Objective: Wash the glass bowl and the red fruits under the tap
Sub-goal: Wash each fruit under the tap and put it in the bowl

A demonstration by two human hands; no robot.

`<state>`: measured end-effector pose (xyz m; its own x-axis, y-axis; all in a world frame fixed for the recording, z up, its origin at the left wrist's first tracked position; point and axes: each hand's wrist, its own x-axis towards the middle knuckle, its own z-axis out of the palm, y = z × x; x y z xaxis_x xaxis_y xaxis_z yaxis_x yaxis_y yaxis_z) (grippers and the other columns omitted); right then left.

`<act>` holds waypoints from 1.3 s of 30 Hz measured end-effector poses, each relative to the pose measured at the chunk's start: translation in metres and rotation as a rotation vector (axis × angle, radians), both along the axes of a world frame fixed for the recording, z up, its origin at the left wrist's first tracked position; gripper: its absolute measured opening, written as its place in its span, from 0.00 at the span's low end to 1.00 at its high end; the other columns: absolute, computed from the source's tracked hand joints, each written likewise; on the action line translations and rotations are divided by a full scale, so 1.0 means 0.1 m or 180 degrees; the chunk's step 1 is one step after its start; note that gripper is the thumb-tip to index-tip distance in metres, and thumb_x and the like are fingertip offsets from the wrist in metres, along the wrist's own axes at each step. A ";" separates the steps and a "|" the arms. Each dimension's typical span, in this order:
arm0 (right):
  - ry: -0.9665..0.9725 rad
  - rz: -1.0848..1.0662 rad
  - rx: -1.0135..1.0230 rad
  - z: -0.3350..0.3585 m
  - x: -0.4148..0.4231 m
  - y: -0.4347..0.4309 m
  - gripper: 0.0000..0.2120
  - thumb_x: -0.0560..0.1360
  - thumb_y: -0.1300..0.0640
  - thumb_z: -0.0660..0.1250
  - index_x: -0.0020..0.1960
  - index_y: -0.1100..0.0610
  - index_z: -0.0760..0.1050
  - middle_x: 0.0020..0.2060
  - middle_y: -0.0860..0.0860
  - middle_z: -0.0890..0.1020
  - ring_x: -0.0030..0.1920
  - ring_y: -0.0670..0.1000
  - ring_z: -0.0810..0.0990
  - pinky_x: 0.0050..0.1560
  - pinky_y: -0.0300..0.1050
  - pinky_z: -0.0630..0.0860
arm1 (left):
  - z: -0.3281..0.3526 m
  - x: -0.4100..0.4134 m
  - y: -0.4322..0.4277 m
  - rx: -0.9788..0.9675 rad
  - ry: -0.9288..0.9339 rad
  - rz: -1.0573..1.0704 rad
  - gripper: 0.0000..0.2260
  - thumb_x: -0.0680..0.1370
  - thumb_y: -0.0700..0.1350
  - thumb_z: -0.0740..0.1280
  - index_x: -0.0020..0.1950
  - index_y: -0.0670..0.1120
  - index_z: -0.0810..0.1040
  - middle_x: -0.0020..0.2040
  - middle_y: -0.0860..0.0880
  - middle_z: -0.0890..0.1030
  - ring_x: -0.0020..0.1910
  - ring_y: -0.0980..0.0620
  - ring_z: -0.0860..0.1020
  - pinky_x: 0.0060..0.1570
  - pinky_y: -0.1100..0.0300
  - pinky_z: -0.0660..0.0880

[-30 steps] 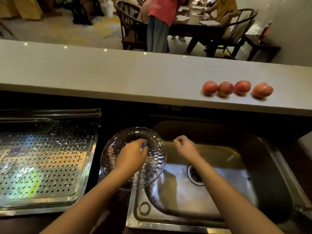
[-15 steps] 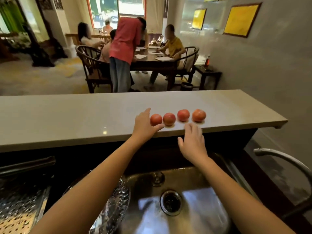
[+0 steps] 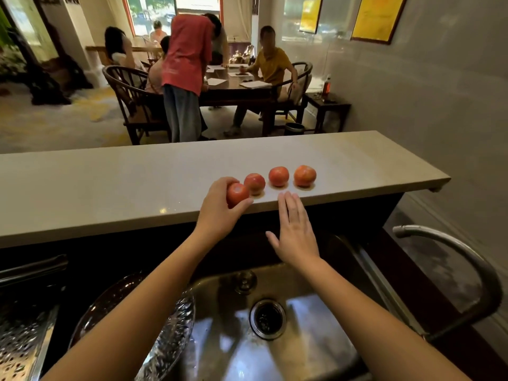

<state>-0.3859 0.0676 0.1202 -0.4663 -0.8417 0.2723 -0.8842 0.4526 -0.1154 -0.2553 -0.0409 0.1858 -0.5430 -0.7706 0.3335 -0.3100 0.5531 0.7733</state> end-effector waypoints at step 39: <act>-0.1589 -0.2668 -0.0819 -0.94 -0.49 2.11 0.12 0.81 0.58 0.52 0.56 0.61 0.72 0.49 0.58 0.82 0.50 0.57 0.81 0.47 0.46 0.75 | -1.31 -1.94 1.80 0.1855 -0.0323 -0.1974 0.18 0.76 0.40 0.66 0.63 0.46 0.66 0.60 0.46 0.69 0.57 0.49 0.72 0.48 0.63 0.76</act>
<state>-0.4353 0.2790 0.0260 -0.9910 -0.1334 0.0114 -0.1163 0.8153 -0.5672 -0.4490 0.1391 0.0549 -0.9288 -0.3577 -0.0965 -0.1658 0.1683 0.9717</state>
